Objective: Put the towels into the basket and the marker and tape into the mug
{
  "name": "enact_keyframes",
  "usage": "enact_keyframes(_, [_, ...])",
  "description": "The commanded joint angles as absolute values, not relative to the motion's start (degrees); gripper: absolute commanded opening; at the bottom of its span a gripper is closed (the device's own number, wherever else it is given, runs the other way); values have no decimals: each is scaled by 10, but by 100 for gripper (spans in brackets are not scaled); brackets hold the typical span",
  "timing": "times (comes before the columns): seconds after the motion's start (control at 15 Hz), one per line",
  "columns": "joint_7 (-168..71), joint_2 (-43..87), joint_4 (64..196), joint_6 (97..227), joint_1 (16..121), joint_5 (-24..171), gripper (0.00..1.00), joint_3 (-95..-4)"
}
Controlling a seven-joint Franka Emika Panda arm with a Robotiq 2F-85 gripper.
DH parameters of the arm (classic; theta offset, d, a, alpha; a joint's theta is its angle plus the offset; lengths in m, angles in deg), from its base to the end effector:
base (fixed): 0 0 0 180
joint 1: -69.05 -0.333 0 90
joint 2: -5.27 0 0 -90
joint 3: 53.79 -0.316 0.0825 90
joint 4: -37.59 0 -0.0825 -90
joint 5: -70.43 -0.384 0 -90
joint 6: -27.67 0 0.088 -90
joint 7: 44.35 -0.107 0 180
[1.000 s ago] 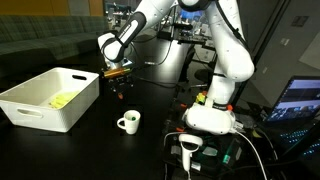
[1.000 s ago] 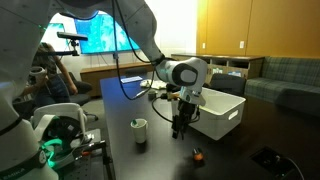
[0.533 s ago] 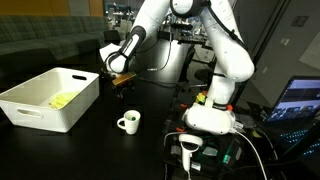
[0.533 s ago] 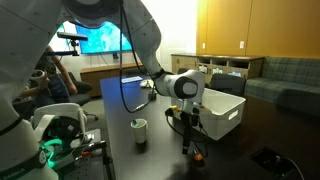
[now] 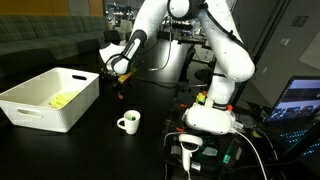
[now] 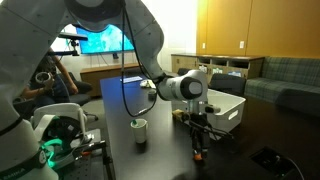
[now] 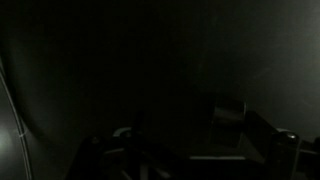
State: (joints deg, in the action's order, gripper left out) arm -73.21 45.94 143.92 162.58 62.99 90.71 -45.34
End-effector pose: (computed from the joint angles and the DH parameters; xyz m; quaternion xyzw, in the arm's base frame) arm 0.6122 -0.0288 0.1239 0.9744 -0.1182 -0.0652 0.1797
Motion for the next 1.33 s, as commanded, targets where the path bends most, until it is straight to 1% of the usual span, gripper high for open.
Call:
enact_keyframes(0.0, [-659, 476, 1410, 1658, 617, 943, 100, -437])
enact_keyframes(0.27, [-589, 475, 1414, 1729, 621, 970, 100, -442])
enact_keyframes(0.6, [-468, 485, 1428, 1857, 653, 957, 100, -466])
enact_keyframes(0.73, [-405, 481, 1443, 1905, 680, 944, 100, -489])
enact_keyframes(0.87, [-325, 473, 1462, 1925, 731, 913, 100, -544])
enact_keyframes(1.0, [-243, 467, 1474, 1905, 798, 867, 100, -619])
enact_keyframes(1.07, [-206, 472, 1468, 1871, 828, 831, 100, -656])
enact_keyframes(1.2, [-161, 472, 1460, 1796, 868, 772, 100, -702])
enact_keyframes(1.27, [-154, 476, 1449, 1755, 874, 744, 100, -710])
